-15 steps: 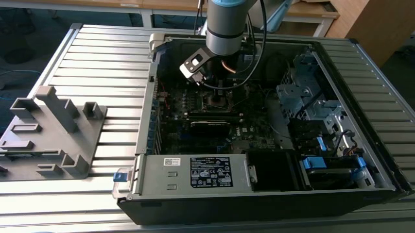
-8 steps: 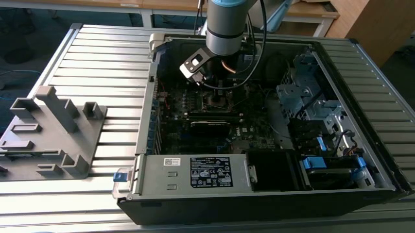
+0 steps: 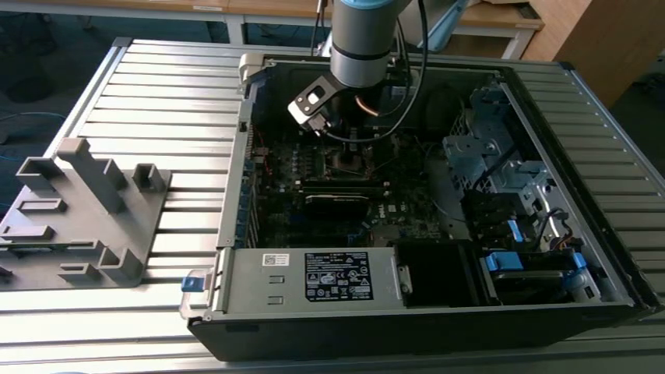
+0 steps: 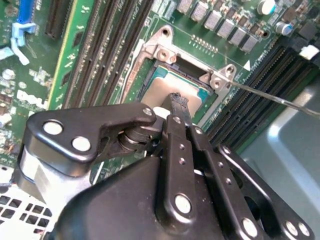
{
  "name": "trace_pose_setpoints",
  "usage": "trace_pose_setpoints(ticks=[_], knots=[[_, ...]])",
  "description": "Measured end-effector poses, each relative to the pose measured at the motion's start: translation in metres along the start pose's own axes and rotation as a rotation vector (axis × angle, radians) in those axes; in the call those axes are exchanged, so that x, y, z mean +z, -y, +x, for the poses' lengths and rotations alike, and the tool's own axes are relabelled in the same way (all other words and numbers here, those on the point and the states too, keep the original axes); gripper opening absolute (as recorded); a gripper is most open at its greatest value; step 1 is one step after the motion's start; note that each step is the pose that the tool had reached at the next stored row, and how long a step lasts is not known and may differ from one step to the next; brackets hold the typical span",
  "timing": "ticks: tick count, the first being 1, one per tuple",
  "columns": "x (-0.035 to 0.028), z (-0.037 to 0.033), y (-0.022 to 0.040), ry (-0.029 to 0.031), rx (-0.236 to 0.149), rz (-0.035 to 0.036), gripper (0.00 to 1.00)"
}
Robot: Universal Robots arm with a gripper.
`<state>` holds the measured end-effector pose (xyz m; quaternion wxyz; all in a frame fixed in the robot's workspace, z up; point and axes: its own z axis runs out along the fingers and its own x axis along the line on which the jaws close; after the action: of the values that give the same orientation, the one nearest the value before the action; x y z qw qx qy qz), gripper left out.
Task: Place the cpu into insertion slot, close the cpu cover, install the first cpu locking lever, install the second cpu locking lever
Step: 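Place the cpu into insertion slot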
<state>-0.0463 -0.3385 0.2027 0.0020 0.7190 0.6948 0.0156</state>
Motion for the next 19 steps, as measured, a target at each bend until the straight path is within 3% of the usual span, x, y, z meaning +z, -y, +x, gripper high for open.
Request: trace_pose_setpoints(ticks=[19], knots=[[-0.0386,0.0007,-0.0009,0.0,0.0,-0.0011,0.11]])
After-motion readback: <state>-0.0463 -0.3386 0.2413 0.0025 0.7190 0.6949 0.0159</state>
